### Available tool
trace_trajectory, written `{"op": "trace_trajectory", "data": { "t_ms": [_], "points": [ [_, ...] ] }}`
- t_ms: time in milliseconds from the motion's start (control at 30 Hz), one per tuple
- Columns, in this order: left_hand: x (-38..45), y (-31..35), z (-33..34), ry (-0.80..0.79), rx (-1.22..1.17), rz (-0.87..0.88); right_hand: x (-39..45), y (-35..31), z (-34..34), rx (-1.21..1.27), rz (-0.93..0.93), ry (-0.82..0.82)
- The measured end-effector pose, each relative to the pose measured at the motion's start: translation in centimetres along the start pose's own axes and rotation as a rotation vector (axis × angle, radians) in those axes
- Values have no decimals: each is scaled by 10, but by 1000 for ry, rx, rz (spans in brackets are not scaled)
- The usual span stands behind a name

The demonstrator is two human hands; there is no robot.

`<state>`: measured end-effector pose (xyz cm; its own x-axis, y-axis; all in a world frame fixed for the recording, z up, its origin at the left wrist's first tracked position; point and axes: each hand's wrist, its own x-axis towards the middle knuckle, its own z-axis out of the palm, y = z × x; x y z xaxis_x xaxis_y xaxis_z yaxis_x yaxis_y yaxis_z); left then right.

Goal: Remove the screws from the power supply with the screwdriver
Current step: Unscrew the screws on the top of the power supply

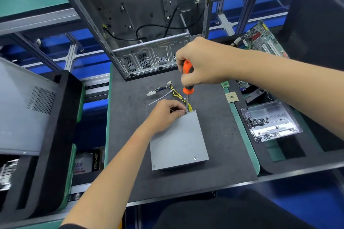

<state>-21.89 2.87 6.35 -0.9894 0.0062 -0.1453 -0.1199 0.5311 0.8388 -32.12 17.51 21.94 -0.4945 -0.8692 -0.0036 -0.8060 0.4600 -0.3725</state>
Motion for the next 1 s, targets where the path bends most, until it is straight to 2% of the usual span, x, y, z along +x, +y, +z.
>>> {"op": "trace_trajectory", "data": {
  "t_ms": [200, 367, 467, 767, 933, 1000],
  "points": [
    [0, -2, 1, 18, 0, -14, -2, -2, -2, -28, 3, -37],
    [0, -3, 2, 20, -11, -10, 5, -7, -5, -307, 13, -138],
    [0, -3, 1, 11, -24, -13, 10, -9, -9, -264, 8, -246],
    [0, -4, -2, -22, -38, 12, 18, -33, -8, -250, -221, -389],
    [-5, -2, 0, -21, -90, 15, 21, -37, -16, -332, -231, -513],
    [-5, -1, 4, 26, -80, 26, 20, -37, -15, -345, -219, -504]
  ]
}}
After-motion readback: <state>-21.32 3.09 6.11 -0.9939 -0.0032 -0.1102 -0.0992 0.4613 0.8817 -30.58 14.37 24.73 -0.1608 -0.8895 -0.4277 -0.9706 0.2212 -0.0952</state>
